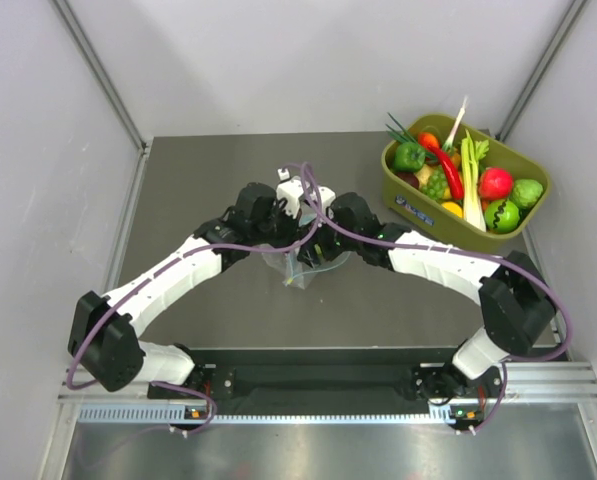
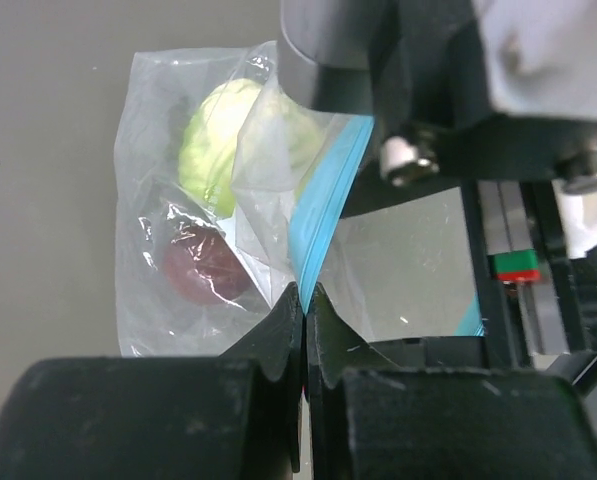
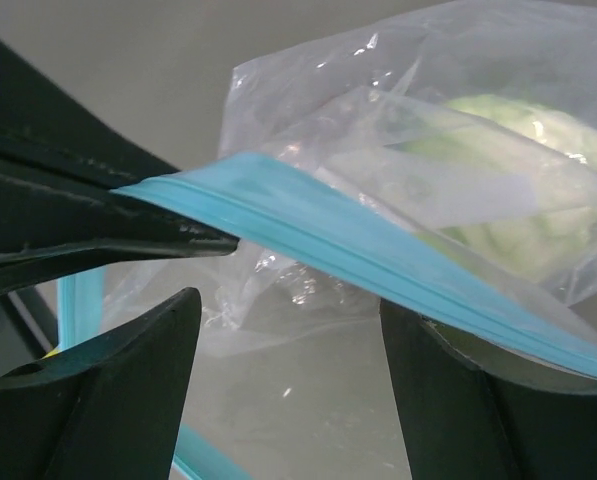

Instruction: Open the zip-top bag and remove the fake food

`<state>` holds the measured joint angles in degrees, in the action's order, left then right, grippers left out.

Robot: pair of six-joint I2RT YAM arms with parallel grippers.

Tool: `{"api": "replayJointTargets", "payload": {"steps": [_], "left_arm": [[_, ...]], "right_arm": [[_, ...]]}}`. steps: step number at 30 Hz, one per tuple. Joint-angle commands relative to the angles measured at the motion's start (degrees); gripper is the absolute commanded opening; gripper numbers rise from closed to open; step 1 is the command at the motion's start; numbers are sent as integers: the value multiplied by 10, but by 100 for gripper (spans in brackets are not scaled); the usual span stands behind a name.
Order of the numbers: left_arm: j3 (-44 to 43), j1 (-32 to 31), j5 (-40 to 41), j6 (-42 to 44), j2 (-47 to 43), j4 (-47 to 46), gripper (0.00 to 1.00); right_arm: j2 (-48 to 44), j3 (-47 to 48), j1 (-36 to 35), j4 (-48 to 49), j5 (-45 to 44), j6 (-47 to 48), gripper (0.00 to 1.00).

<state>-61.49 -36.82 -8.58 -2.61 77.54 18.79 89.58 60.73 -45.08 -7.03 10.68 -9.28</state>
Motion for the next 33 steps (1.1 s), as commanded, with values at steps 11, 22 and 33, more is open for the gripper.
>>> {"api": "replayJointTargets", "payload": {"steps": [11, 22, 33], "left_arm": [[0, -1, -9, 5, 4, -9, 0], [0, -1, -13, 7, 9, -10, 0], [0, -1, -15, 7, 15, -9, 0]], "right_arm": [[69, 12, -14, 66, -45, 31, 76], [33, -18, -11, 96, -186, 43, 78], [12, -47, 78, 164, -59, -14, 79]]}}
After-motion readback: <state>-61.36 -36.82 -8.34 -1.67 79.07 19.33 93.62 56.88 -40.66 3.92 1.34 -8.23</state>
